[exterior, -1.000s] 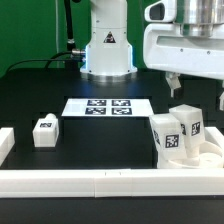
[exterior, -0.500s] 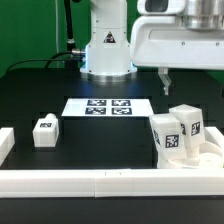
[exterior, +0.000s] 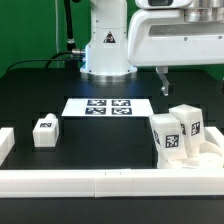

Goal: Assemble stool

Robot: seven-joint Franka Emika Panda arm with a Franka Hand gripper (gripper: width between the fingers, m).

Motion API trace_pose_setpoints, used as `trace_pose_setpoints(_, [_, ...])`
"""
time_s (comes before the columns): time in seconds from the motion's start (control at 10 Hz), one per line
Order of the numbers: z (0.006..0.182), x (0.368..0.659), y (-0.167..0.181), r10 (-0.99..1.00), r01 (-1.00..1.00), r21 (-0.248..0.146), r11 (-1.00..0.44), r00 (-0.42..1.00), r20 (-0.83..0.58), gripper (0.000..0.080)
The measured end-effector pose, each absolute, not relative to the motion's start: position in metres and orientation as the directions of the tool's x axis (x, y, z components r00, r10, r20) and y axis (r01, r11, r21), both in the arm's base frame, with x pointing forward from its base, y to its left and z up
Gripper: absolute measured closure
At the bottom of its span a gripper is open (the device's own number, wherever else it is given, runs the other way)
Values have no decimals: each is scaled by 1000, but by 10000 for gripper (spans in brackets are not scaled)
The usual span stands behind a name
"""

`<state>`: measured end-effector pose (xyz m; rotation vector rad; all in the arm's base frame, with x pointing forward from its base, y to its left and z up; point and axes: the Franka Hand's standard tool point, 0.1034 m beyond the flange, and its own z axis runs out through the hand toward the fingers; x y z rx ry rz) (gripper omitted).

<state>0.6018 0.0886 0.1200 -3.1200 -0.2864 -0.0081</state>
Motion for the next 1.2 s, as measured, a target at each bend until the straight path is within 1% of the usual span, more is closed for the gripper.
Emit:
trace_pose_setpoints(0.1, [124,605,90,318,318,7,-948,948,-5,150])
trace_pose_setpoints(0.2, [126,607,91,391,391,9,-920,920,-15,150])
trace_pose_setpoints(0.5, [125,608,88,530,530,14,-848,848,-17,150])
trace_pose_setpoints(0.6, [125,608,87,614,615,22,-788,789,-24,150])
trace_pose_setpoints(0.7, [124,608,88,737,739,47,-672,674,-43,150])
trace_pose_setpoints(0.8, [124,608,90,839,841,57,-538,540,-68,150])
trace_pose_setpoints(0.9, [125,608,91,885,889,55,-456,459,-84,150])
trace_pose_setpoints(1.2, [124,609,86,947,952,42,-303,306,-95,150])
